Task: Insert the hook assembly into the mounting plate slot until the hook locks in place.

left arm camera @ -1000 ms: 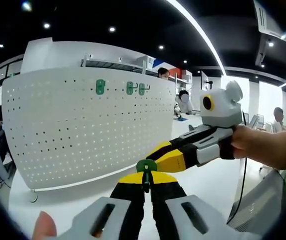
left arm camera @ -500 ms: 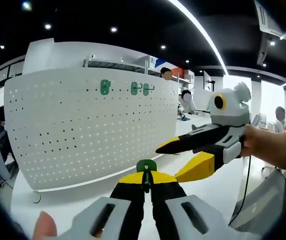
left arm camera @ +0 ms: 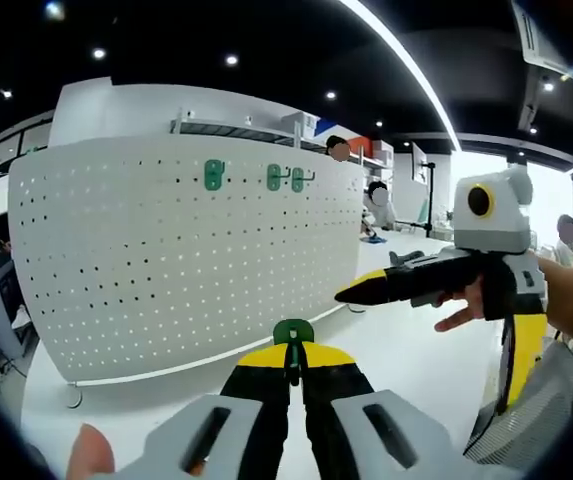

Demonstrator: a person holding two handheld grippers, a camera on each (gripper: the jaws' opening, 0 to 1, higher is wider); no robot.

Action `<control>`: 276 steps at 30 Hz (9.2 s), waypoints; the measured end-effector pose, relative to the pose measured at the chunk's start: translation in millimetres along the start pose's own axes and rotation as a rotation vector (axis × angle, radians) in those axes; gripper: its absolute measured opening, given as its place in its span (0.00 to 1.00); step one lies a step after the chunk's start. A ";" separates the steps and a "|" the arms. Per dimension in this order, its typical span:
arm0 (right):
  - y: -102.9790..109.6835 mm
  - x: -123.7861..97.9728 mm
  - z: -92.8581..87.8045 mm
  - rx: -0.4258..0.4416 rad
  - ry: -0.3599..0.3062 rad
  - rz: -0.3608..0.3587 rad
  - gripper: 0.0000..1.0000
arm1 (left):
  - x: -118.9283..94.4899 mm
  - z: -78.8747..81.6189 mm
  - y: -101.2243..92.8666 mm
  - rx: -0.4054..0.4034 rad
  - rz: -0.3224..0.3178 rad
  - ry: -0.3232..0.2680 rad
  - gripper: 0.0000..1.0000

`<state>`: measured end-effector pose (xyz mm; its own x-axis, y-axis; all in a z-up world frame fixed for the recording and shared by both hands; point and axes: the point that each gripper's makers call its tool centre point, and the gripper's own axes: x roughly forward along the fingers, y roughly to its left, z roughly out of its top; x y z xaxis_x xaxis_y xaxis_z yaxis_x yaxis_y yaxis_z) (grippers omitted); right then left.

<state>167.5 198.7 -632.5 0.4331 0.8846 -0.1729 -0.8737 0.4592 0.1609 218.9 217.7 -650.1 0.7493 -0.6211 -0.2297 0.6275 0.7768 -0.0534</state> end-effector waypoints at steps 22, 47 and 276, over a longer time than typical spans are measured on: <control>-25.3 -27.2 5.8 -0.012 -0.044 -0.172 1.00 | 45.3 44.3 -2.1 0.054 0.032 -0.079 0.03; -49.6 -63.0 8.2 -0.003 -0.063 -0.285 0.99 | 112.6 121.6 17.3 0.043 0.194 -0.221 0.03; -67.0 -98.0 -13.5 0.028 0.030 -0.305 0.94 | 164.9 174.4 44.8 0.050 0.479 -0.318 0.27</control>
<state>180.6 80.2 -639.5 0.6672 0.7032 -0.2457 -0.6978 0.7054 0.1241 407.4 131.8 -521.0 0.9744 -0.2077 0.0864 0.2057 0.9781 0.0320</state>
